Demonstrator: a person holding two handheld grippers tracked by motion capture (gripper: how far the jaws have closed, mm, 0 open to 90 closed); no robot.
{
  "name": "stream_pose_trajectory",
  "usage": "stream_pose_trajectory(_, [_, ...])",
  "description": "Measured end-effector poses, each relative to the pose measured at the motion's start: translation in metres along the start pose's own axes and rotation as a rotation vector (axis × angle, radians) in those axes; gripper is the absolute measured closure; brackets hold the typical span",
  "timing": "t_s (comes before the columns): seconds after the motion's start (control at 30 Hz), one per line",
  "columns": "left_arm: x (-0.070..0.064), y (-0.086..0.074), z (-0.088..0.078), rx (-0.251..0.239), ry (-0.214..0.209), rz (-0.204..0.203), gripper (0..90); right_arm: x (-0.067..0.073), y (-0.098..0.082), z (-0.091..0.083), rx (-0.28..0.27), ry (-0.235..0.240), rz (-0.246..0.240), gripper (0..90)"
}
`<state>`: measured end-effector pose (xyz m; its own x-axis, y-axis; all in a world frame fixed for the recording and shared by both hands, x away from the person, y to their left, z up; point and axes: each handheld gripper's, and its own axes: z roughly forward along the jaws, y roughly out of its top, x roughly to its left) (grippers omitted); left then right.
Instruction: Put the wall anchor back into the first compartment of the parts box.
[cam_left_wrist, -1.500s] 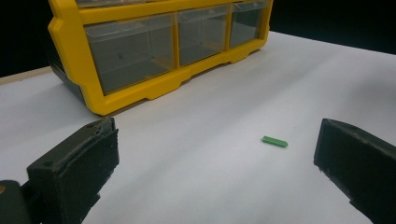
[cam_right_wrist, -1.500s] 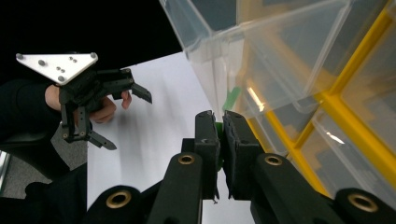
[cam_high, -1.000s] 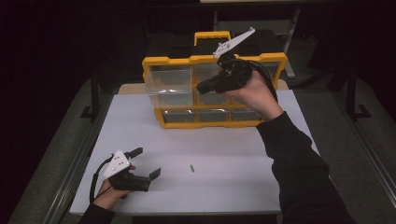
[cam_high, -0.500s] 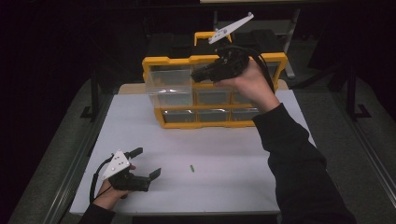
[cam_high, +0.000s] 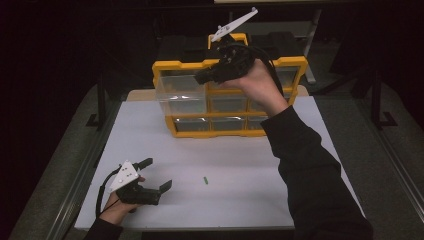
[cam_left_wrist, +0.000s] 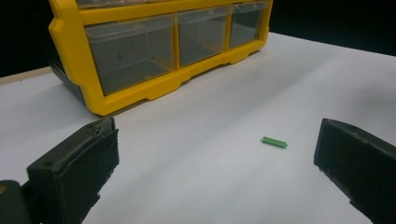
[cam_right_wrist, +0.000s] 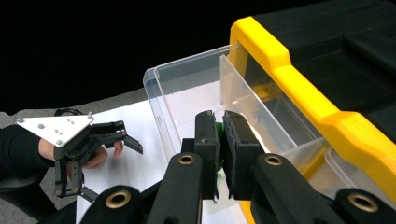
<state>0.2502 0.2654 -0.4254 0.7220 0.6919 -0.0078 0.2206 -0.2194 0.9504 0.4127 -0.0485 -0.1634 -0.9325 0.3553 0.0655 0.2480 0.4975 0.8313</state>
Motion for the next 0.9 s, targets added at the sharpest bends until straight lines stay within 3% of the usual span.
stream_pose_trajectory(0.03, [0.000, 0.000, 0.000, 0.000, -0.001, 0.001, 0.0, -0.001, 0.000, 0.002, 0.007, -0.002, -0.012, 83.9])
stream_pose_trajectory(0.17, [0.000, 0.000, 0.000, -0.002, 0.000, -0.002, 0.0, -0.002, 0.002, 0.008, 0.027, 0.001, 0.014, 83.7])
stream_pose_trajectory(0.67, [-0.001, 0.000, -0.001, -0.005, 0.000, -0.013, 0.0, -0.002, 0.003, 0.023, 0.107, 0.000, -0.029, 83.2])
stream_pose_trajectory(0.8, [-0.001, 0.000, 0.000, -0.003, -0.001, -0.013, 0.0, -0.002, 0.003, 0.022, 0.101, -0.005, -0.012, 77.9])
stream_pose_trajectory(0.9, [0.000, 0.000, 0.000, -0.003, 0.000, -0.013, 0.0, -0.002, 0.003, 0.018, 0.090, -0.010, -0.015, 84.3])
